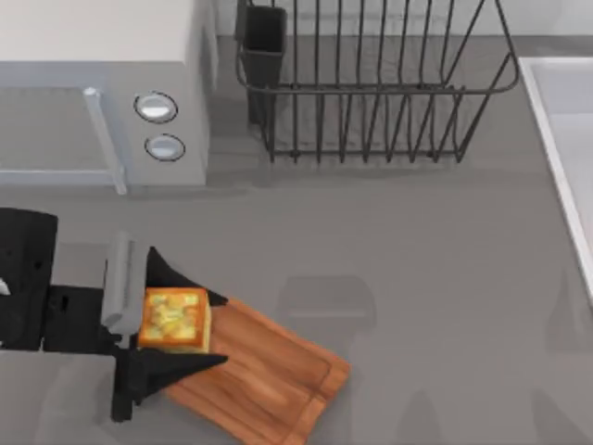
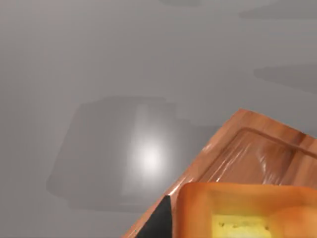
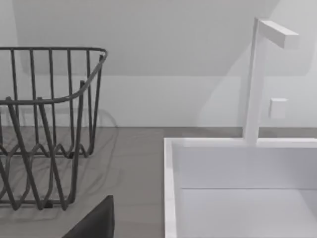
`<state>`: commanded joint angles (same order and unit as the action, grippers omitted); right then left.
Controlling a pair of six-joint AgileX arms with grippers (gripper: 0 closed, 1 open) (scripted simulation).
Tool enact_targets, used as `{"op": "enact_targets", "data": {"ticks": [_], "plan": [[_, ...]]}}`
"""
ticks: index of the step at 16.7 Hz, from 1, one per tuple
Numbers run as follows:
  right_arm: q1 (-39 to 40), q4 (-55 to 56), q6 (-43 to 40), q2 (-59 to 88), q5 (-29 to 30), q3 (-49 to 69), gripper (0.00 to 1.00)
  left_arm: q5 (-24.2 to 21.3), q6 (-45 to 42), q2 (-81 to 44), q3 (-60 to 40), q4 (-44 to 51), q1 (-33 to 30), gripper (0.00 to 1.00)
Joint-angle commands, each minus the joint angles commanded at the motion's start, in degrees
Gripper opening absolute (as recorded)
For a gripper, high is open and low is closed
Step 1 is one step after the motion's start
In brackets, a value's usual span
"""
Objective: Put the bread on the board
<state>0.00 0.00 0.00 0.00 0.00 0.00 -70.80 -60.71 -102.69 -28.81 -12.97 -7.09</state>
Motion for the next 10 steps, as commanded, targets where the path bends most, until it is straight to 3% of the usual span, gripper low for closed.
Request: {"op": "enact_targets", "data": {"ticks": [3,10], "plan": [[0.0,0.0,0.0,0.0,0.0,0.0,1.0,0.7,4.0,1.0,2.5,-4.2,-2.0,0.0],[0.0,0.0,0.0,0.0,0.0,0.0,1.0,0.6,4.2,0.9,2.5,-4.9,-1.9,0.0]]}}
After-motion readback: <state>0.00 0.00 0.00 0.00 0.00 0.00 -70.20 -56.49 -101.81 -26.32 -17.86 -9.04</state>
